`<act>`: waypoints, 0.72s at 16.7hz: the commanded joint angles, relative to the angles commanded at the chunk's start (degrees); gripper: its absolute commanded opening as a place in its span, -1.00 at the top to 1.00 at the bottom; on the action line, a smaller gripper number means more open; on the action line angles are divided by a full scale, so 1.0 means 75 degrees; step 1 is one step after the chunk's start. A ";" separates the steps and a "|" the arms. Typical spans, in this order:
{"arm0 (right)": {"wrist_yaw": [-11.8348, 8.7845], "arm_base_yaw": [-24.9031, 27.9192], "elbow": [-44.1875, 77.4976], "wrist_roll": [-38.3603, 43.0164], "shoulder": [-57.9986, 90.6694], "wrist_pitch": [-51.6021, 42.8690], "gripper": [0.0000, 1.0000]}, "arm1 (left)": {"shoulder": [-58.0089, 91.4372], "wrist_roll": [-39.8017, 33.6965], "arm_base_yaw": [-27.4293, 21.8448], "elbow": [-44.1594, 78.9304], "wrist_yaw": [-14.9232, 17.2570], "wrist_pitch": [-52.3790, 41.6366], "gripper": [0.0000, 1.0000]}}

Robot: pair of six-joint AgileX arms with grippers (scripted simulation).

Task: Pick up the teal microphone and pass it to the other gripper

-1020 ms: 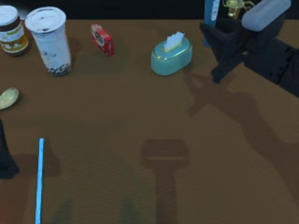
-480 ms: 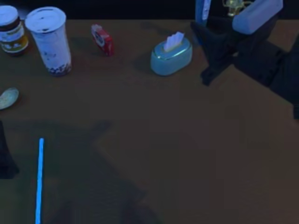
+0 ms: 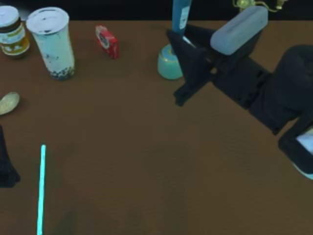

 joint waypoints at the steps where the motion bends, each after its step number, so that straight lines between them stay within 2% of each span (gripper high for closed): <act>1: 0.0000 0.0000 0.0000 0.0000 0.0000 0.0000 1.00 | 0.0000 0.0000 0.0000 0.0000 0.0000 0.0000 -1.00; 12: 0.0000 0.0000 0.0000 0.0000 0.0000 0.0000 1.00 | 0.0098 0.0014 -0.0039 0.0070 0.0091 0.0035 -1.00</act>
